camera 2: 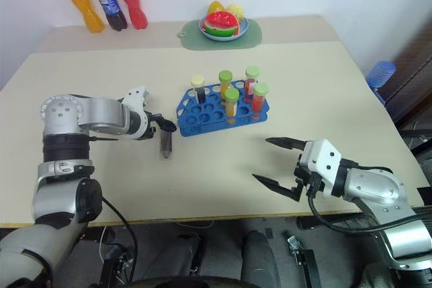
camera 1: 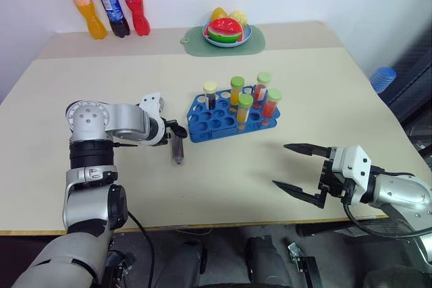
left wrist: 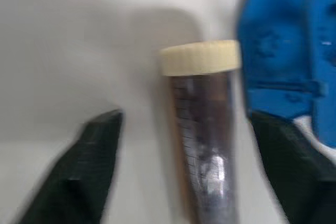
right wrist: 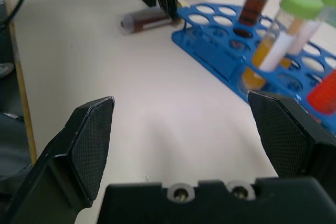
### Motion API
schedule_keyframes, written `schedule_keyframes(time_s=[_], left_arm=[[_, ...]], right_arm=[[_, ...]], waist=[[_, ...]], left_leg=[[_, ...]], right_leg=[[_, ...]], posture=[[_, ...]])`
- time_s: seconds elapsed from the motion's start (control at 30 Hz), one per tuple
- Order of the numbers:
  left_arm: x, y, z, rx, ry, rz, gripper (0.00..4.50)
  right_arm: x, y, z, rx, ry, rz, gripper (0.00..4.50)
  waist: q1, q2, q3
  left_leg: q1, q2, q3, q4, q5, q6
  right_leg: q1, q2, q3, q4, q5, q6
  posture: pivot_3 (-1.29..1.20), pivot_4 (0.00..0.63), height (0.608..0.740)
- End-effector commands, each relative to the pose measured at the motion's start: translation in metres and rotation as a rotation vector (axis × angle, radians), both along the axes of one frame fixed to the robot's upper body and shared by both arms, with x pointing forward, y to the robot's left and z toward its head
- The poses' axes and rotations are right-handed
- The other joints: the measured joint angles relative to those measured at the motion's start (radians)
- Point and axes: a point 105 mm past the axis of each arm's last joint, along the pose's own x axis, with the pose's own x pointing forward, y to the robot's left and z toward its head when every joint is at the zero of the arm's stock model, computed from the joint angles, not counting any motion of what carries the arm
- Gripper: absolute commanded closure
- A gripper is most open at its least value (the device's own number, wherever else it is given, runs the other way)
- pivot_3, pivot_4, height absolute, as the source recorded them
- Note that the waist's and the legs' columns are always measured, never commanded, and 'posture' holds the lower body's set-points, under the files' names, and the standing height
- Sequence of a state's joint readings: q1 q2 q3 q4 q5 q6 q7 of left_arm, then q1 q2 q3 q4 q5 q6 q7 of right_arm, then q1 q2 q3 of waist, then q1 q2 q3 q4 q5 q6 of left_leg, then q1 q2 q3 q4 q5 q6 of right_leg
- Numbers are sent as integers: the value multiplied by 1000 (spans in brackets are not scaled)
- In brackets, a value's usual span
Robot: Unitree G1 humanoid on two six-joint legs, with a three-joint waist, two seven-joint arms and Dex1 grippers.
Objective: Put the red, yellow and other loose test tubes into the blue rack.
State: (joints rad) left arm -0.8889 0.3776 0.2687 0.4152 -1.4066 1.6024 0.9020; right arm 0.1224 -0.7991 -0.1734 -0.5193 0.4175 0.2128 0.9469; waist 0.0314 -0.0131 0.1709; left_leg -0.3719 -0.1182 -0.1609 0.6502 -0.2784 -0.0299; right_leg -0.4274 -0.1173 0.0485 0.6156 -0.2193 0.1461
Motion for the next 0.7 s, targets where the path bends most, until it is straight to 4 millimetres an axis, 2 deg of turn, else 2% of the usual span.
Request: schedule_keyframes(time_s=[0.03,0.1,0.13,0.23,0.33,0.4,0.43,0.47,0.53,0.6,0.7], left_arm=[[-5,-4,-15,38,65,-21,2825],[-5,-1,-17,44,71,-5,3684],[-6,-1,-17,34,70,-7,3736],[-9,1,-9,-19,16,-29,3736],[-19,10,24,-120,-198,-86,3736],[-27,13,36,-163,-284,-133,3736],[-39,6,49,-321,-321,-235,3736],[-47,5,64,-387,-382,-295,3736],[-56,5,86,-373,-492,-413,3736],[-53,0,100,-395,-604,-459,3736],[-37,-14,116,-255,-991,-563,3736]], right_arm=[[-3,4,11,-7,-47,20,0],[-3,4,11,-2,-45,18,0],[-3,4,11,0,-45,15,0],[-1,4,9,-4,-42,10,0],[4,6,9,18,-48,-6,0],[7,6,9,28,-55,-16,0],[8,7,9,40,-56,-23,0],[9,7,9,52,-57,-32,0],[11,10,7,77,-59,-49,0],[13,11,6,94,-66,-67,0],[15,10,4,110,-80,-106,0]], waist=[[7,0,0],[8,-1,0],[8,0,-1],[6,0,-1],[-11,-1,0],[-20,-1,0],[-20,-1,0],[-20,-1,0],[-19,-3,1],[-13,-1,0],[-2,0,-1]], left_leg=[[0,0,0,0,0,0],[0,0,1,0,0,0],[0,0,1,0,0,0],[0,0,1,0,0,0],[0,1,2,-1,0,0],[-2,1,2,-1,0,0],[-2,1,3,-1,0,0],[-2,1,3,-1,0,-1],[-2,1,4,-1,0,-1],[-2,1,4,-1,0,-1],[0,0,7,-1,0,1]], right_leg=[[0,0,0,0,0,0],[0,0,0,0,0,0],[0,0,0,0,0,0],[0,0,0,0,0,0],[-2,0,2,1,0,0],[-5,0,2,1,0,0],[-5,0,2,2,0,0],[-5,0,2,2,0,0],[-5,1,2,2,0,-1],[-3,1,1,1,0,-1],[0,-1,1,-2,0,-1]], posture=[[0,150,740],[0,150,740],[0,150,740],[0,150,740],[0,150,740],[0,150,740],[0,150,740],[0,150,740],[0,150,740],[0,150,740],[0,150,740]])
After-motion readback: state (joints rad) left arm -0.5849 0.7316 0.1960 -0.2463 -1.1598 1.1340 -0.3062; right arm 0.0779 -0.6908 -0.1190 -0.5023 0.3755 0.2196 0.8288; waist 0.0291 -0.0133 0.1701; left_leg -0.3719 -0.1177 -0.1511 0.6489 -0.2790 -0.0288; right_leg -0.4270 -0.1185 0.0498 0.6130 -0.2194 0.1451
